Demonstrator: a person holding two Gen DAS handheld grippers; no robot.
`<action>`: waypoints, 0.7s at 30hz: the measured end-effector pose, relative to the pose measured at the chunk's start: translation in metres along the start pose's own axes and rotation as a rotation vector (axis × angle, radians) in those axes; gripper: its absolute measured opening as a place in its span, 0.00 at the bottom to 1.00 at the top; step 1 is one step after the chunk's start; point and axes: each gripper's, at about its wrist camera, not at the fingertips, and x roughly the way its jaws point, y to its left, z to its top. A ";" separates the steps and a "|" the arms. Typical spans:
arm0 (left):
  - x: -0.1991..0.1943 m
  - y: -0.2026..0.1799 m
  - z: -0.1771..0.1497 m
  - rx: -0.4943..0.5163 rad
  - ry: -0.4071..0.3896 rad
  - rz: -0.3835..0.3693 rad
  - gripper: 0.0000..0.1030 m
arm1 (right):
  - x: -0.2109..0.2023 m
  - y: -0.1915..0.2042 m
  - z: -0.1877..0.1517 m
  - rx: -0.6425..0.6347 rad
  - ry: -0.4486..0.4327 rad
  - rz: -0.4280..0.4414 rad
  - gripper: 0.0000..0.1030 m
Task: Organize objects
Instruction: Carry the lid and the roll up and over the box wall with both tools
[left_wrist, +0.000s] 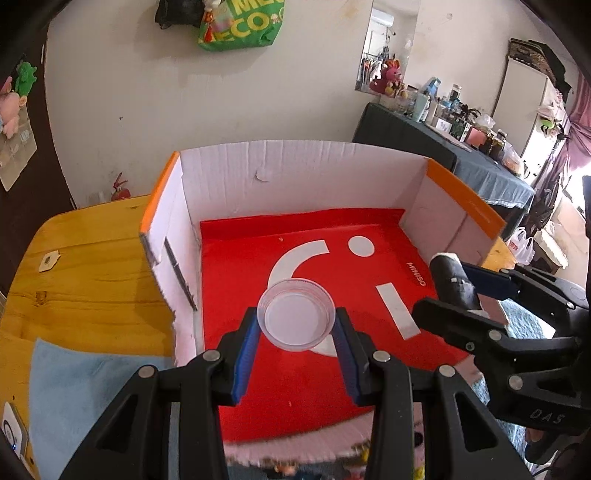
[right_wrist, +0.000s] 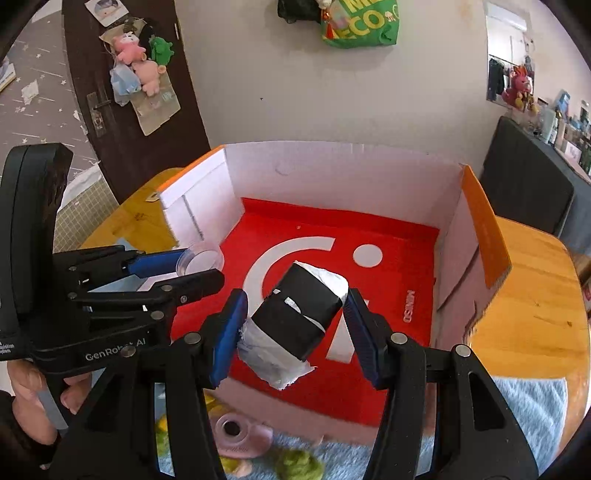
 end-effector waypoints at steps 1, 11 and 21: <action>0.004 0.001 0.002 -0.003 0.004 0.000 0.40 | 0.004 -0.002 0.002 0.001 0.004 -0.005 0.51; 0.032 0.009 0.013 -0.027 0.053 -0.001 0.40 | 0.036 -0.023 0.006 0.046 0.057 -0.002 0.51; 0.055 0.016 0.018 -0.041 0.102 -0.011 0.40 | 0.054 -0.034 0.008 0.064 0.104 -0.003 0.51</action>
